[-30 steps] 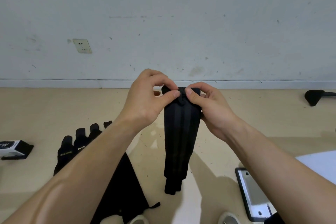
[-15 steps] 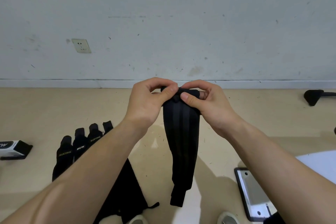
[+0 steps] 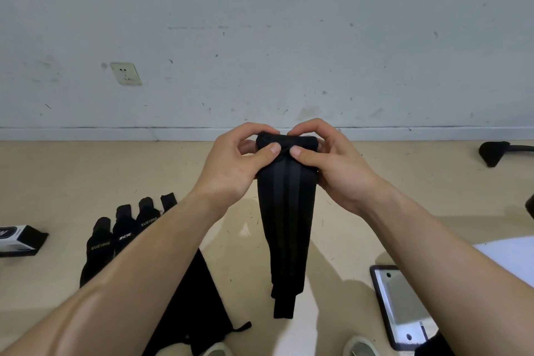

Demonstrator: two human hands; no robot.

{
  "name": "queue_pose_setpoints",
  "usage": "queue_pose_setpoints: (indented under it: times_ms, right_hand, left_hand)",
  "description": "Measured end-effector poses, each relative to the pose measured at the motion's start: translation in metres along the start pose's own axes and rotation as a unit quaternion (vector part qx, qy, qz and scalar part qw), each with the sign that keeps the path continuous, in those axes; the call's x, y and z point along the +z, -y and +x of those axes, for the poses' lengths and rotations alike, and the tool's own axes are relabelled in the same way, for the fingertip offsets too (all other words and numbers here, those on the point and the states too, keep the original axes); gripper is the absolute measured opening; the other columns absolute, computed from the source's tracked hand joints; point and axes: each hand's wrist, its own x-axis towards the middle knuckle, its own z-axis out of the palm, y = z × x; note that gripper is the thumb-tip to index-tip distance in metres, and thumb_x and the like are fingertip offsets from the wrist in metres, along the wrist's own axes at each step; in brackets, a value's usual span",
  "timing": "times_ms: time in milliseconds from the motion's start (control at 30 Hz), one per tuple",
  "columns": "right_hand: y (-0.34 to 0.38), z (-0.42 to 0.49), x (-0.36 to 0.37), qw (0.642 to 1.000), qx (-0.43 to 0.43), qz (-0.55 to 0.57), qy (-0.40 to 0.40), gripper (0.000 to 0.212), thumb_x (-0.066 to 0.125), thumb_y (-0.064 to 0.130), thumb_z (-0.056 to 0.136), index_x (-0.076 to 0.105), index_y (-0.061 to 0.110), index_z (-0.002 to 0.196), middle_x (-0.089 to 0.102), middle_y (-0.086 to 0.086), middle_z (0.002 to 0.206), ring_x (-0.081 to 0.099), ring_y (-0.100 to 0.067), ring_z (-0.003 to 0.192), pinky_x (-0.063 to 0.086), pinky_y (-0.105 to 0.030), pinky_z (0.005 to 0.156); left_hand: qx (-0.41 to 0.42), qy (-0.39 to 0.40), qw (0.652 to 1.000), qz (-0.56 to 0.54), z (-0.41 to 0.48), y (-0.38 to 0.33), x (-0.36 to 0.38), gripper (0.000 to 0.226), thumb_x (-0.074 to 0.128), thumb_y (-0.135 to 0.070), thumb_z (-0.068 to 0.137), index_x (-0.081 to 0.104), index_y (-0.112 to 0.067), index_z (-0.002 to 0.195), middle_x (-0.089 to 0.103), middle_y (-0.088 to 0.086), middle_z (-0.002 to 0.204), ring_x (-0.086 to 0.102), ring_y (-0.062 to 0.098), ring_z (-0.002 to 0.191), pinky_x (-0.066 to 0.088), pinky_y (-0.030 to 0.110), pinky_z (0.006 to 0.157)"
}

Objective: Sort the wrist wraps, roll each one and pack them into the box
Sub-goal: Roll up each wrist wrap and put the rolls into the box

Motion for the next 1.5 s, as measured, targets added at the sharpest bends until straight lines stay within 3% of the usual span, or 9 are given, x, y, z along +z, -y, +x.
queue_pose_setpoints:
  times_ms: [267,433,533,833,1000,1100,1200,1367,1500]
  right_hand:
    - [-0.001,0.004,-0.002,0.999,-0.021,-0.042,-0.009,0.021,0.064,0.004,0.075,0.07,0.022,0.083,0.065,-0.007,0.088,0.06,-0.025,0.085,0.047,-0.035,0.074]
    - [0.002,0.003,-0.001,0.999,0.019,0.04,0.031,0.017,0.061,-0.003,0.085,0.067,0.012,0.09,0.064,-0.008,0.085,0.06,-0.023,0.081,0.047,-0.03,0.072]
    - [-0.001,0.002,0.0,1.0,0.014,0.027,0.001,0.011,0.064,0.008,0.096,0.068,0.014,0.087,0.064,-0.006,0.081,0.062,-0.023,0.08,0.048,-0.031,0.075]
    - [-0.005,0.004,-0.003,0.998,0.028,0.048,-0.033,0.016,0.076,0.003,0.082,0.071,0.015,0.09,0.067,-0.013,0.091,0.066,-0.03,0.087,0.052,-0.037,0.081]
    - [-0.005,0.004,0.0,0.996,0.021,0.074,-0.044,0.022,0.071,-0.009,0.086,0.066,0.013,0.089,0.069,-0.015,0.095,0.068,-0.029,0.087,0.056,-0.036,0.08]
    - [-0.006,0.003,0.001,0.995,0.017,0.084,-0.047,0.024,0.067,-0.012,0.088,0.063,0.012,0.087,0.071,-0.014,0.1,0.069,-0.03,0.088,0.058,-0.038,0.084]
    - [-0.008,0.003,0.003,0.995,0.017,0.082,-0.059,0.025,0.069,-0.012,0.087,0.062,0.013,0.089,0.069,-0.014,0.1,0.068,-0.028,0.084,0.058,-0.036,0.077]
    - [-0.011,0.005,0.001,0.996,0.011,0.022,-0.084,0.028,0.082,0.012,0.083,0.067,0.013,0.107,0.069,-0.007,0.101,0.072,-0.024,0.094,0.06,-0.036,0.082]
    - [-0.009,0.003,0.005,0.995,0.019,-0.074,-0.067,0.015,0.065,0.028,0.099,0.067,0.015,0.106,0.069,0.003,0.088,0.07,-0.015,0.085,0.06,-0.041,0.083]
  left_hand:
    - [-0.058,0.041,0.993,-0.099,0.001,-0.002,-0.003,0.026,0.072,0.005,0.09,0.078,-0.02,0.088,0.071,0.003,0.097,0.072,0.019,0.088,0.058,0.029,0.077]
    - [-0.056,0.005,0.995,-0.086,0.001,-0.003,-0.001,0.026,0.072,0.01,0.087,0.079,-0.015,0.087,0.074,0.002,0.097,0.074,0.021,0.087,0.061,0.034,0.08]
    - [-0.049,-0.013,0.997,-0.053,0.0,-0.004,0.001,0.024,0.075,0.008,0.085,0.08,-0.016,0.088,0.078,-0.001,0.1,0.076,0.019,0.092,0.062,0.03,0.08]
    - [-0.07,0.042,0.993,-0.084,0.0,-0.003,0.002,0.003,0.077,-0.014,0.089,0.079,-0.014,0.092,0.078,0.003,0.098,0.075,0.017,0.096,0.061,0.029,0.084]
    - [-0.111,0.038,0.985,-0.123,0.004,0.003,0.002,0.033,0.076,-0.017,0.092,0.064,-0.007,0.121,0.077,0.008,0.105,0.077,0.021,0.097,0.058,0.034,0.096]
    - [-0.089,0.102,0.989,-0.065,0.005,0.003,0.0,0.022,0.065,-0.022,0.101,0.074,-0.007,0.113,0.078,0.004,0.099,0.076,0.02,0.101,0.058,0.031,0.097]
    - [-0.07,0.086,0.994,-0.024,0.006,0.004,0.0,0.017,0.064,-0.02,0.102,0.076,-0.01,0.108,0.08,0.007,0.101,0.077,0.023,0.102,0.059,0.032,0.093]
    - [-0.053,0.04,0.998,-0.011,0.009,0.007,-0.001,0.016,0.069,-0.012,0.098,0.075,-0.012,0.113,0.079,0.009,0.106,0.076,0.026,0.103,0.058,0.043,0.099]
    - [-0.044,0.01,0.999,-0.011,0.007,0.008,0.001,0.019,0.076,-0.007,0.091,0.075,-0.015,0.109,0.078,0.008,0.108,0.075,0.024,0.103,0.059,0.043,0.097]
